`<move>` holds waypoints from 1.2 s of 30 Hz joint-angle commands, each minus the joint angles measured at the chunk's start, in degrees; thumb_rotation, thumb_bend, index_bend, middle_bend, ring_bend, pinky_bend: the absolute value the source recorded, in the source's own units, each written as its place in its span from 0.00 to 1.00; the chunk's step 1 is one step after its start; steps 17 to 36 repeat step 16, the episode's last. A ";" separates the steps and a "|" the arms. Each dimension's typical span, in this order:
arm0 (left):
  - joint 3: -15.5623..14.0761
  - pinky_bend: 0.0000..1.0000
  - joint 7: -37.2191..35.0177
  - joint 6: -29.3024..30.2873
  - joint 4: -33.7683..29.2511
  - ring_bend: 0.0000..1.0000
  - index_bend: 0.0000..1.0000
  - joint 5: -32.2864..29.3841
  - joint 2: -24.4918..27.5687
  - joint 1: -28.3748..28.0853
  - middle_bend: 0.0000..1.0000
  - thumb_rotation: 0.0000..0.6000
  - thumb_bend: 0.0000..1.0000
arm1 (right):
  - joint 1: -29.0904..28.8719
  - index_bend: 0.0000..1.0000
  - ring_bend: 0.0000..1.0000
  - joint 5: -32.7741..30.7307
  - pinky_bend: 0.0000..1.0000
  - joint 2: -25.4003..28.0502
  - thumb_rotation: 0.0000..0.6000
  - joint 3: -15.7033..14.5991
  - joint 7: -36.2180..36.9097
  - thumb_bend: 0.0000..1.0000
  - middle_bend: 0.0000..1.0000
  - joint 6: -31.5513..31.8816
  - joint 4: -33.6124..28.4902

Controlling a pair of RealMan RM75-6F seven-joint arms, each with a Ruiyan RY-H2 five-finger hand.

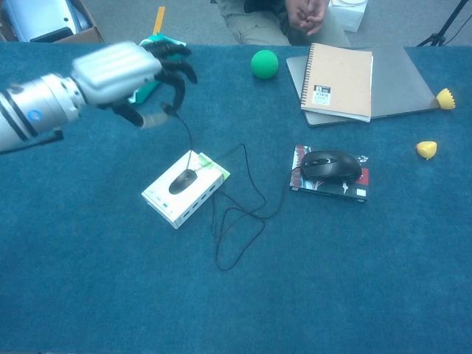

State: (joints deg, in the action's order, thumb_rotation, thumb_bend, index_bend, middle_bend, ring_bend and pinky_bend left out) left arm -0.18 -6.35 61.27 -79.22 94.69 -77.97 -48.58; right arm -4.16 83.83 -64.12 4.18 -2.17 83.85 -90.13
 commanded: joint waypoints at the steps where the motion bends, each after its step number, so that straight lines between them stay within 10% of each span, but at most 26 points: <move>1: 1.27 0.02 2.19 2.42 -3.67 0.02 0.51 -1.07 3.80 1.63 0.23 1.00 0.37 | 0.02 0.57 0.41 -0.02 0.50 -0.13 1.00 -0.02 0.24 0.41 0.47 -0.03 0.25; 36: 1.79 0.02 6.33 4.86 -12.62 0.02 0.51 -0.81 10.92 5.01 0.24 1.00 0.37 | 0.01 0.57 0.41 0.50 0.50 -0.40 1.00 -0.21 1.42 0.41 0.47 -0.01 1.04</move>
